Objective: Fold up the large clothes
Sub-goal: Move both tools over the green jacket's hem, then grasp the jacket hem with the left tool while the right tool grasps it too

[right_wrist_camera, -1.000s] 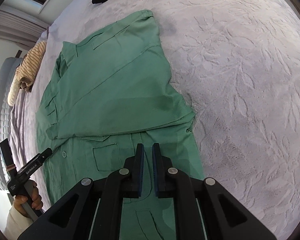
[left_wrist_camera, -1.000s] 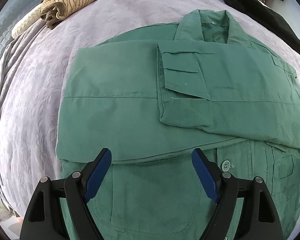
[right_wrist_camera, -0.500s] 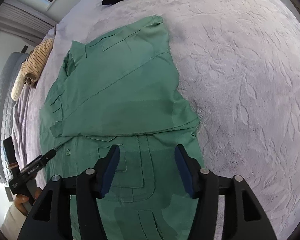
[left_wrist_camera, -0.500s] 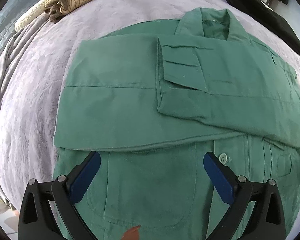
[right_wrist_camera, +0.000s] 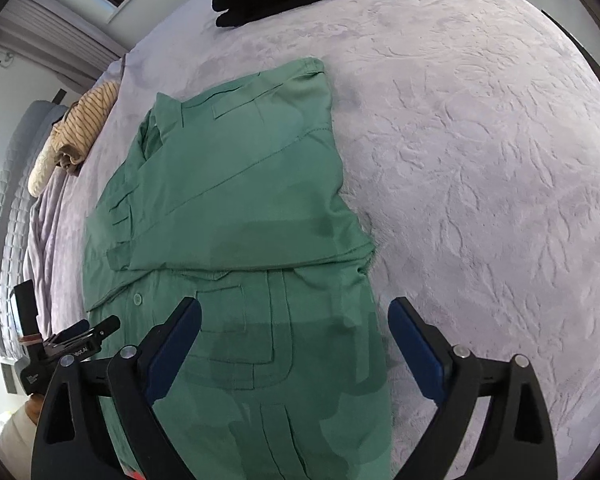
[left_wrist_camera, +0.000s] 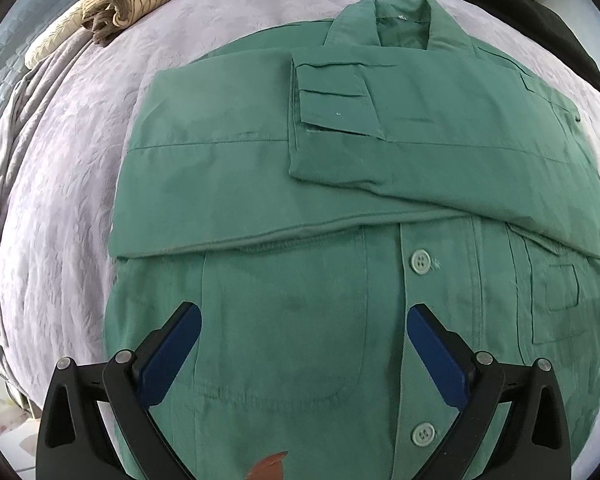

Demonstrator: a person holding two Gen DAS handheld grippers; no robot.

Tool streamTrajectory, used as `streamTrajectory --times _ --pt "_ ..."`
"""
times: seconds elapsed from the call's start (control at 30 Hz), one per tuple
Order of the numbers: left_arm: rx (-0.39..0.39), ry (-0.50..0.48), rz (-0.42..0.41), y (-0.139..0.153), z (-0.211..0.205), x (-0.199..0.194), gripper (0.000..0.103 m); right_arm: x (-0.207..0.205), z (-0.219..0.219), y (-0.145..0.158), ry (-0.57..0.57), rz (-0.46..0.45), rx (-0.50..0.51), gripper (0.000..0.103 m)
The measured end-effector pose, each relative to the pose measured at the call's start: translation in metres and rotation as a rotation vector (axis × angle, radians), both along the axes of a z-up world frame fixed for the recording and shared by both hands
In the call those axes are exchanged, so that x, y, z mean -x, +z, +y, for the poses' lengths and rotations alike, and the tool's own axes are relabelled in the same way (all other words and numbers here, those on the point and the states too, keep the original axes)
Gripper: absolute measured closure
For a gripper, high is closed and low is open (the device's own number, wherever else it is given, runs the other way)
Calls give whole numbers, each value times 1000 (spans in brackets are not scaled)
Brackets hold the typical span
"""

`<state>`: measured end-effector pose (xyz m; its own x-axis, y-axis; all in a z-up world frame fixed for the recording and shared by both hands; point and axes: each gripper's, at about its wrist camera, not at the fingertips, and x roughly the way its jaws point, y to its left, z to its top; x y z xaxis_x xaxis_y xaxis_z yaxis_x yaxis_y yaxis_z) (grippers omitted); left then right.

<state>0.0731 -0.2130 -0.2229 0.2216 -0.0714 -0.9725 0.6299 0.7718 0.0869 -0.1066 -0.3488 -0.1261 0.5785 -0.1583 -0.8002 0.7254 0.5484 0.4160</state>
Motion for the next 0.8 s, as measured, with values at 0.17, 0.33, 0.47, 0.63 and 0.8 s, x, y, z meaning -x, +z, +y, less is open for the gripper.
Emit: streamTrajectory --times 0.17,0.33,0.47,0.63,0.8 --pt "-3 13 27 13 10 18 0 3 8 -2 28 -19 -85 0" --pt "-20 12 13 29 22 30 0 8 18 -2 32 7 -127 0" --pt "-26 14 19 42 31 43 0 18 23 0 39 8 -174 0" --pt "-28 45 23 56 41 52 0 34 24 -1 19 -6 -237 0" --pt "-35 72 30 61 54 52 0 41 26 -1 35 2 -260 0"
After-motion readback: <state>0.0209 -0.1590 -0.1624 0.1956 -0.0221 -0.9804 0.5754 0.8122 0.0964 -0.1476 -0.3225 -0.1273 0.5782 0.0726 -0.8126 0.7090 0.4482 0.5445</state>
